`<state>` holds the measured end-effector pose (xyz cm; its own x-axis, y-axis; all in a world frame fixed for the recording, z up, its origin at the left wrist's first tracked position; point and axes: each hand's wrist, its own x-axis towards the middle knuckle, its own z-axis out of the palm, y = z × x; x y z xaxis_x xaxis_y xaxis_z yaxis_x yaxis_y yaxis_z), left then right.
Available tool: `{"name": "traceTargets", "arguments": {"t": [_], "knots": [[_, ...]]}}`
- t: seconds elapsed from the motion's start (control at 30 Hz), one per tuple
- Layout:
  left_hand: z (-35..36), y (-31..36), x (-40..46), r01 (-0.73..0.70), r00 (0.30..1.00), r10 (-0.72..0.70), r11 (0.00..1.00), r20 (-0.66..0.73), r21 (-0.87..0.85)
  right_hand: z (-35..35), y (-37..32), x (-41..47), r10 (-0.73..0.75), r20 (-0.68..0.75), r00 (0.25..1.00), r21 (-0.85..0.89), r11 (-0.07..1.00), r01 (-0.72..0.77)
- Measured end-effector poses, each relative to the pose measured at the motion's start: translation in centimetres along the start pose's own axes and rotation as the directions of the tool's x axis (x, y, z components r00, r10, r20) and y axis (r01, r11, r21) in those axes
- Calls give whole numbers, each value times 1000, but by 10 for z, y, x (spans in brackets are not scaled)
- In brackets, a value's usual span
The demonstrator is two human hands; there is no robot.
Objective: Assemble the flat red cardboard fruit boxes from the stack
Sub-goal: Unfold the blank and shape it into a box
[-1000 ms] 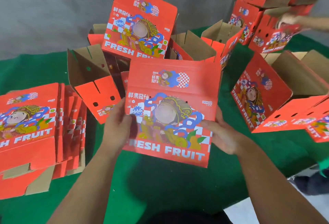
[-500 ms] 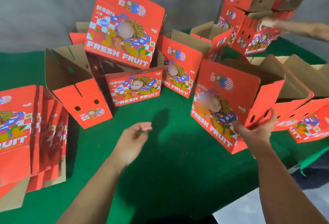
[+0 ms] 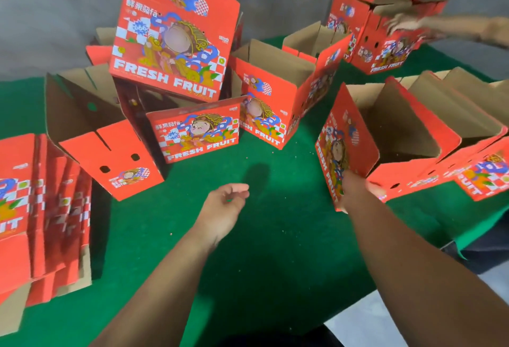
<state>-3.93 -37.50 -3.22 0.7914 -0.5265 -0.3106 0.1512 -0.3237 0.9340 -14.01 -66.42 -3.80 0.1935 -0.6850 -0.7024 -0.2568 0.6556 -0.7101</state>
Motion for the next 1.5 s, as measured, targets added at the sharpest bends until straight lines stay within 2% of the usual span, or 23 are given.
{"name": "traceTargets", "arguments": {"t": [0.03, 0.1, 0.23, 0.27, 0.33, 0.4, 0.43, 0.47, 0.5, 0.53, 0.57, 0.6, 0.63, 0.7, 0.8, 0.9, 1.0, 1.07, 1.13, 1.2, 1.37, 1.43, 1.5], "knots": [[2, 2, 0, -1, 1000, 1, 1000, 13, -7, 8, 6, -5, 44, 8, 999, 19, 999, -44], [6, 6, -1, -1, 1000, 2, 999, 28, -33, 23, 22, -12, 85, -71, 994, 31, 996, -83], [5, 6, -7, -12, 1000, 11, 997, -21, -80, 59, 59, -45, 54, -155, 986, 14, 999, -52], [1, 5, -9, -19, 999, 15, 996, -50, -86, 70, 70, -59, 36, -107, 994, -31, 999, -39], [-15, 1, -14, -48, 994, 39, 995, -101, -86, 96, 95, -85, -43, 93, 995, -173, 983, 59], [-47, -6, -24, -93, 979, 83, 995, -188, -45, 119, 122, -107, -132, 317, 939, -351, 904, 246], [-70, -9, -30, -127, 952, 126, 992, -278, 15, 130, 135, -116, -156, 434, 887, -432, 828, 357], [-96, -14, -36, -155, 898, 190, 981, -398, 118, 141, 147, -124, -153, 543, 826, -487, 744, 458], [-125, -19, -41, -155, 815, 268, 955, -514, 253, 152, 156, -133, -131, 630, 765, -512, 671, 537], [-154, -25, -44, -94, 731, 331, 915, -597, 392, 164, 163, -143, -100, 690, 717, -520, 620, 587], [-181, -31, -47, 26, 676, 347, 871, -650, 491, 175, 168, -152, -68, 726, 684, -520, 596, 612], [-204, -38, -51, 177, 654, 307, 827, -691, 534, 186, 173, -162, -29, 745, 667, -523, 596, 610], [-223, -45, -55, 315, 656, 235, 779, -717, 543, 196, 177, -170, 16, 755, 656, -527, 610, 592], [-248, -64, -63, 499, 699, 52, 679, -713, 539, 214, 185, -190, 95, 764, 638, -547, 621, 562], [-265, -87, -74, 578, 772, -149, 569, -618, 585, 239, 195, -217, 140, 797, 587, -552, 563, 615], [-266, -102, -82, 521, 812, -90, 559, -577, 646, 265, 202, -242, 169, 822, 544, -545, 513, 664], [-268, -107, -91, 536, 759, 34, 532, -650, 655, 289, 204, -265, 179, 841, 511, -531, 456, 715], [-283, -113, -97, 572, 721, 22, 546, -693, 612, 301, 207, -278, 190, 845, 499, -530, 422, 736], [-299, -122, -101, 592, 733, -25, 515, -680, 620, 310, 211, -287, 212, 841, 498, -539, 396, 743], [-305, -129, -104, 569, 759, -8, 493, -651, 658, 313, 215, -295, 228, 840, 492, -542, 380, 749], [-300, -118, -102, 508, 728, 218, 465, -650, 725, 320, 219, -301, 247, 822, 514, -570, 398, 719], [-299, -108, -101, 489, 754, 249, 407, -609, 772, 321, 218, -304, 259, 810, 526, -585, 420, 694], [-296, -100, -103, 481, 750, 233, 450, -619, 752, 323, 217, -308, 261, 799, 542, -596, 464, 655]]}}
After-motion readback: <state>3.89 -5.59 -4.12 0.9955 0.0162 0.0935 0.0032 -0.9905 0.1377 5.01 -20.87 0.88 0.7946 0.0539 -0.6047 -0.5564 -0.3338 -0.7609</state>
